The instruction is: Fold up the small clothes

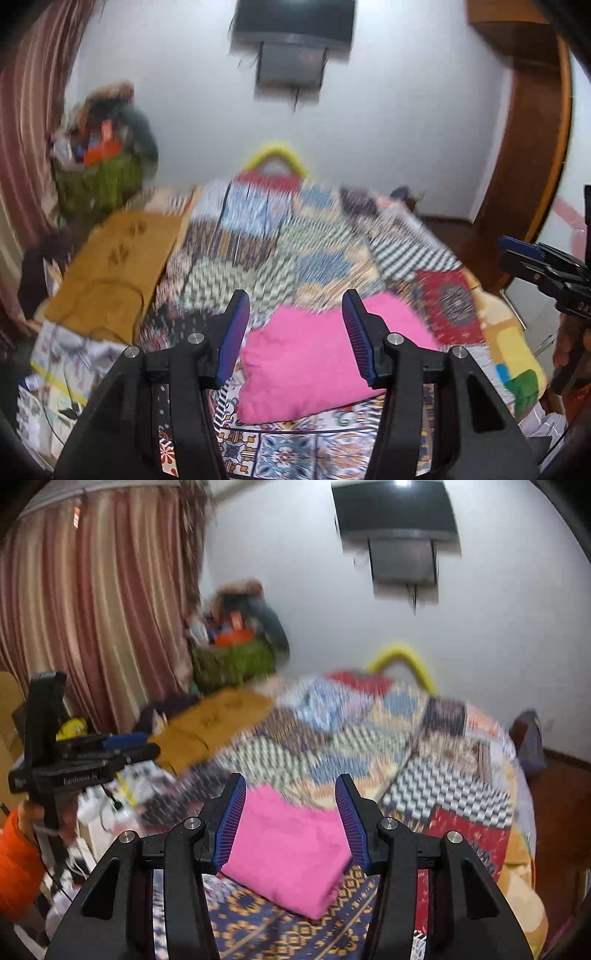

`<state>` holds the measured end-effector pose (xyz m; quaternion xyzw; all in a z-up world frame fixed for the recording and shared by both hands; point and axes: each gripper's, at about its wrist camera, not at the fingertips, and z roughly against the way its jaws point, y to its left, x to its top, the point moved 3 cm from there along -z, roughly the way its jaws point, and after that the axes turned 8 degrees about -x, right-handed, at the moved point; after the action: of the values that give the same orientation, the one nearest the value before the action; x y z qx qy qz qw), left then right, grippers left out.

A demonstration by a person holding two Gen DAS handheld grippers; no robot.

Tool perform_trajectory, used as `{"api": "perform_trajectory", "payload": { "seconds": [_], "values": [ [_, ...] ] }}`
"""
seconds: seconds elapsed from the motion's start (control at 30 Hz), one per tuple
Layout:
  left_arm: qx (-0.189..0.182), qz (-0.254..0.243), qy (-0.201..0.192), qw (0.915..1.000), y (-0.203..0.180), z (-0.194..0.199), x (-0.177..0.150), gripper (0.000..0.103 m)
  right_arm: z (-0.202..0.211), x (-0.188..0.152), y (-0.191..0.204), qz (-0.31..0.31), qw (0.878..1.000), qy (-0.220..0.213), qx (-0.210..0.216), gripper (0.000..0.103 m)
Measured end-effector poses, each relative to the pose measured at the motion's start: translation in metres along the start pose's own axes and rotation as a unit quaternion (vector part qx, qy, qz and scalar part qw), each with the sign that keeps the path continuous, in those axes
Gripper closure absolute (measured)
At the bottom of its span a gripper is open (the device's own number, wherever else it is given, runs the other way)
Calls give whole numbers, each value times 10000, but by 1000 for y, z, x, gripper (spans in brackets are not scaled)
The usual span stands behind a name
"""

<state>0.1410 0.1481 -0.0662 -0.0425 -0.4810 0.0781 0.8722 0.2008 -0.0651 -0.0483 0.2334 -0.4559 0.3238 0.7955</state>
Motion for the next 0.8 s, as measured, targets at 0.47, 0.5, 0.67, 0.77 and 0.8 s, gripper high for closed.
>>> {"api": "perform_trajectory", "payload": {
  "seconds": [0.47, 0.5, 0.67, 0.77, 0.8],
  "values": [
    [-70, -479, -1439, 9884, -84, 130, -3, 34, 122, 2, 56, 133, 9882, -1525, -24, 31],
    [-71, -452, -1490, 9878, -86, 135, -6, 30, 125, -1, 59, 136, 9876, -1565, -79, 27],
    [0, -455, -1740, 9837, -93, 151, -14, 11, 126, -8, 61, 56, 9860, -1632, -345, 12],
    [5, -498, -1791, 9826, -97, 155, -17, 7, 132, -10, 58, -24, 9845, -1686, -485, 2],
    [4, -528, -1804, 9822, -99, 156, -17, 5, 132, -9, 57, -53, 9839, -1707, -535, 1]
  ]
}}
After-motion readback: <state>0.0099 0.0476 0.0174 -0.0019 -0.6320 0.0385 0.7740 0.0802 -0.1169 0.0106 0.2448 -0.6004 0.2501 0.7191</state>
